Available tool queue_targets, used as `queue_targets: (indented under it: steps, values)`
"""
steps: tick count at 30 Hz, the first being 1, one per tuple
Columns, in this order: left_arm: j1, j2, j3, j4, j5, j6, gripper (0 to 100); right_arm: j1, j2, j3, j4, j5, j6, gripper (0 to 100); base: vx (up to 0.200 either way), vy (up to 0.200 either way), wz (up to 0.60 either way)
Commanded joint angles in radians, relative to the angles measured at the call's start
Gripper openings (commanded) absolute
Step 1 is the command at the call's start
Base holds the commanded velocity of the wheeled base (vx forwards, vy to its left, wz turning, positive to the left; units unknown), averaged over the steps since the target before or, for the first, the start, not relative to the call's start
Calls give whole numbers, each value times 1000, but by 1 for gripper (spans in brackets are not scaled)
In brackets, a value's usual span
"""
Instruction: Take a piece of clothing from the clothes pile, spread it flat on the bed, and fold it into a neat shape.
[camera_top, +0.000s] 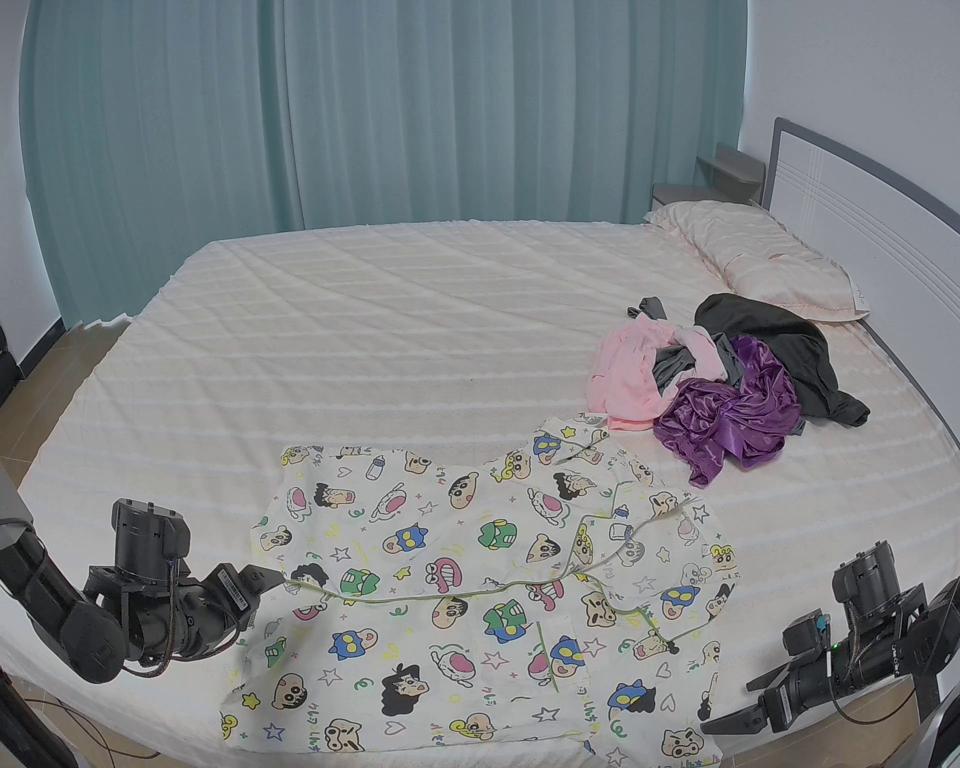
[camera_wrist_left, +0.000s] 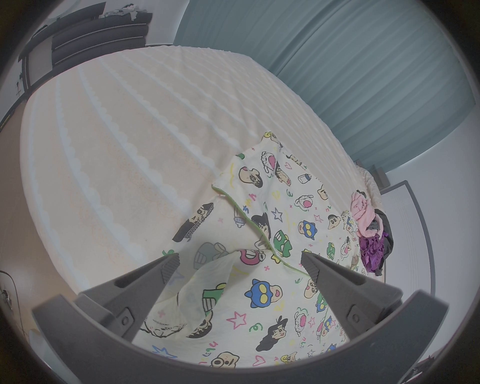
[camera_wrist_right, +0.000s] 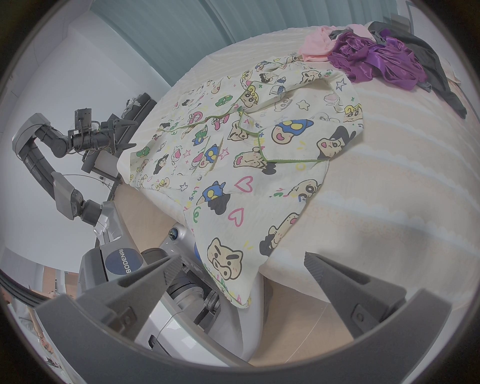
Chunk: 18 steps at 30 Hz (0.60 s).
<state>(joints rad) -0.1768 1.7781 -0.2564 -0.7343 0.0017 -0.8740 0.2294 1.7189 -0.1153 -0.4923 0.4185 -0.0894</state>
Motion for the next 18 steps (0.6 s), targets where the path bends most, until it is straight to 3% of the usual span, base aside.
queue_targets:
  steps: [1, 18]
  values:
    - [2, 35, -1, -1, -2, 0, 100, 8, 4, 0, -5, 0, 3, 100, 0, 0, 0]
    - [-20, 152, -18, -11, -2, -20, 100, 10, 4, 0, -6, 0, 5, 100, 0, 0, 0]
